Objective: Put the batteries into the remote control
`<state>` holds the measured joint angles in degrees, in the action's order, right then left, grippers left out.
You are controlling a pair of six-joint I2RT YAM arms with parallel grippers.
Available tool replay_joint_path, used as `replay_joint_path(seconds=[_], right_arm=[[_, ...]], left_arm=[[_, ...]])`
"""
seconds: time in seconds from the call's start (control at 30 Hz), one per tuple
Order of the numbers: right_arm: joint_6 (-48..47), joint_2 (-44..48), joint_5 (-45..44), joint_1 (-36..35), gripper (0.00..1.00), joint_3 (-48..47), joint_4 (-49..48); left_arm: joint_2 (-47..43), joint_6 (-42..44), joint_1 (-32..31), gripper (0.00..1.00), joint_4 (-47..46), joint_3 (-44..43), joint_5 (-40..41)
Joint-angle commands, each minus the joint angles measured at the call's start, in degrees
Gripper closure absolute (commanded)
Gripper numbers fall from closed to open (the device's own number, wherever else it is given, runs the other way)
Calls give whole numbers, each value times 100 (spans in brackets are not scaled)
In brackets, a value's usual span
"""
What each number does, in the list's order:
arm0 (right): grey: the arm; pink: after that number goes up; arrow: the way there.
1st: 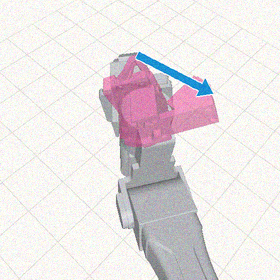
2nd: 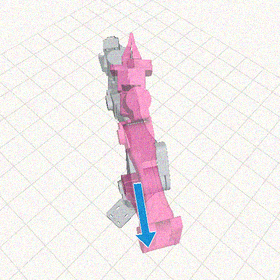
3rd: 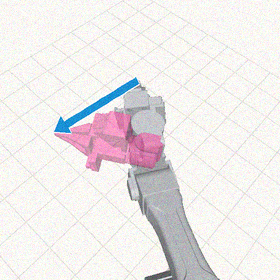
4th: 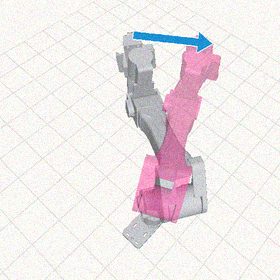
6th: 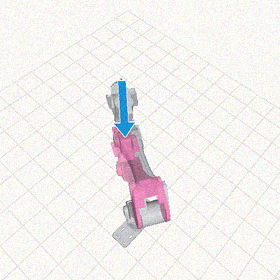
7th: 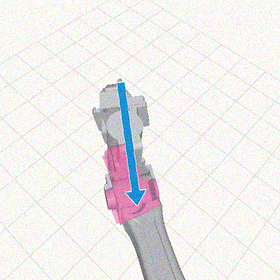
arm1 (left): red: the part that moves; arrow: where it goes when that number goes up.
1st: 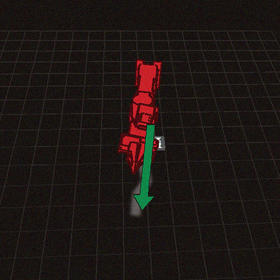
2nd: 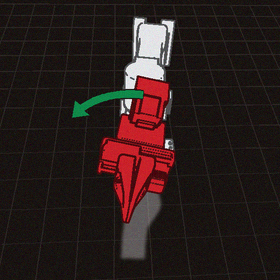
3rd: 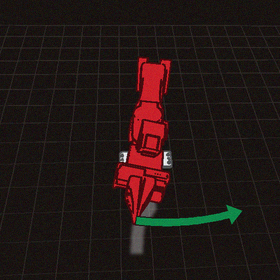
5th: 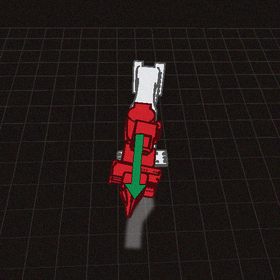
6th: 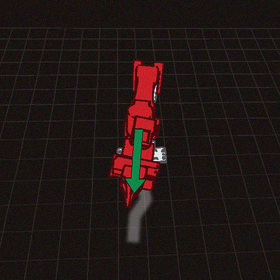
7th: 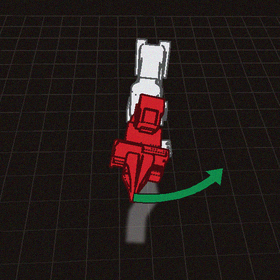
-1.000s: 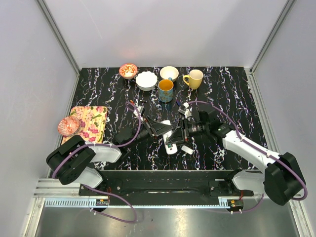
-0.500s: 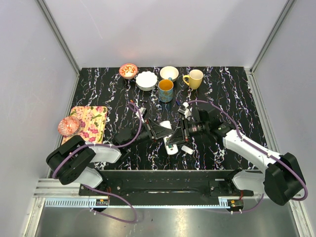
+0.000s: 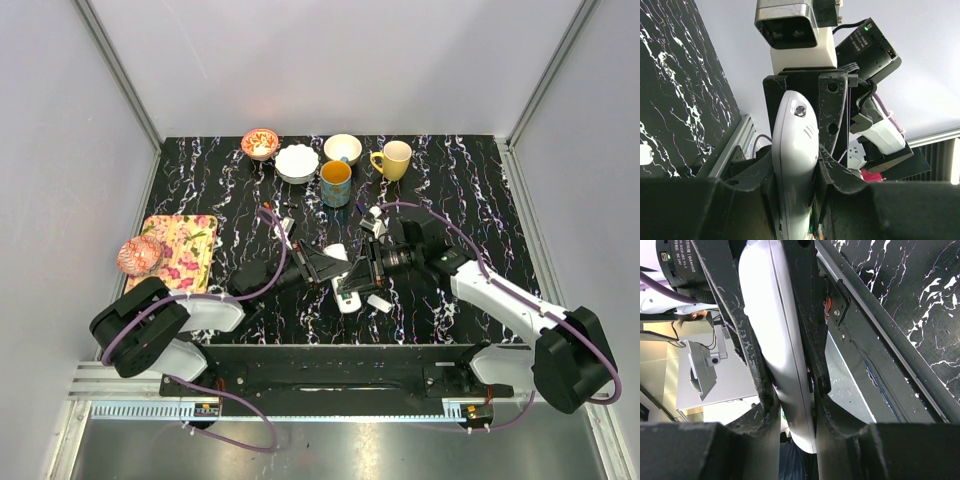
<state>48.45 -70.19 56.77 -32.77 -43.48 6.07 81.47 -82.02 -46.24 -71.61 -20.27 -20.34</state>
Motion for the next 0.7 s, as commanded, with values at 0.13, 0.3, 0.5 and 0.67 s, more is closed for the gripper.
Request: replay_joint_path(seconds=[0.13, 0.3, 0.5, 0.67], right_arm=[[279, -214, -474, 52, 73, -257, -167], [174, -179, -457, 52, 64, -310, 52], [16, -153, -290, 61, 52, -345, 272], [-54, -126, -228, 52, 46, -380, 369]], left_arm=[[-263, 380, -360, 100, -925, -179, -111], [-395, 467, -351, 100, -530, -100, 135], [-501, 503, -333, 100, -248, -47, 276], [-501, 503, -307, 100, -195, -47, 302]])
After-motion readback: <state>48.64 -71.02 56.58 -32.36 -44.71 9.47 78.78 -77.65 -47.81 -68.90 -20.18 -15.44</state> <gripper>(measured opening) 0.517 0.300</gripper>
